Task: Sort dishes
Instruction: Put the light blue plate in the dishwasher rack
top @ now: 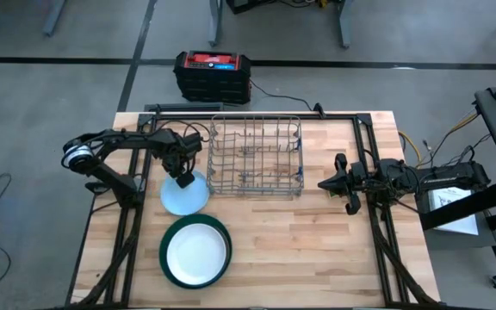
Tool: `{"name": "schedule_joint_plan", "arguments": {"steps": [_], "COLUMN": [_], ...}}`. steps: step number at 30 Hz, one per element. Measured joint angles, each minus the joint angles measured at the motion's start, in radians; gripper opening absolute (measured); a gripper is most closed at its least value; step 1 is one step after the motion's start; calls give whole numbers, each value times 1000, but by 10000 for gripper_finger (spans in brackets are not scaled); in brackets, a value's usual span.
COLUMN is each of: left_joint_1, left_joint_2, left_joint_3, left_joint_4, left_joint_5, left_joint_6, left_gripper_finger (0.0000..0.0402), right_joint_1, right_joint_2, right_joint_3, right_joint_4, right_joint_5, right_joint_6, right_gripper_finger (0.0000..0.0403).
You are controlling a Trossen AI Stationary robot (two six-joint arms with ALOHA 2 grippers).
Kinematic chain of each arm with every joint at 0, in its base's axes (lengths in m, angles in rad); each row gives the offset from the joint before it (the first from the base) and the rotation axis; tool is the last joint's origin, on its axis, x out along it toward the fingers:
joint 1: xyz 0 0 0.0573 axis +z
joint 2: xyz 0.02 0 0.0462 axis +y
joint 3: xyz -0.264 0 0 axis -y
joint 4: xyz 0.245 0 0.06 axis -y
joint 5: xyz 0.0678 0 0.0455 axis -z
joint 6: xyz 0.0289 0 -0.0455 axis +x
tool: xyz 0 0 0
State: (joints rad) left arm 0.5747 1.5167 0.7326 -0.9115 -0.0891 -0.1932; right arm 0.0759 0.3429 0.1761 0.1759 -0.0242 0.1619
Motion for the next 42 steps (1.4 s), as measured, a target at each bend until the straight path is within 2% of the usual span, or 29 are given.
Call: {"name": "schedule_joint_plan", "arguments": {"steps": [6, 10, 21, 32, 37, 42], "left_joint_1": [0, 0, -10, -31, -54, -76], "left_joint_2": [-29, -62, -140, -146, -150, -150], "left_joint_3": [25, 90, 315, 546, 648, 741], "left_joint_4": [-66, -191, -451, -652, -663, -659], "left_joint_5": [-14, -99, -269, -409, -473, -620], "left_joint_6": [-25, -63, -124, -161, -155, -153], "left_gripper_finger": [2, 1, 0, 0, 0, 0], "right_joint_1": [0, 0, 0, 0, 0, 0], "right_joint_2": [0, 0, 0, 0, 0, 0], "right_joint_3": [0, 0, 0, 0, 0, 0], "right_joint_4": [0, 0, 1, 1, 0, 1], "right_joint_5": [0, 0, 0, 0, 0, 0], "right_joint_6": [0, -3, -4, -6, -5, -5], "right_gripper_finger": [0, 0, 0, 0, 0, 0]}}
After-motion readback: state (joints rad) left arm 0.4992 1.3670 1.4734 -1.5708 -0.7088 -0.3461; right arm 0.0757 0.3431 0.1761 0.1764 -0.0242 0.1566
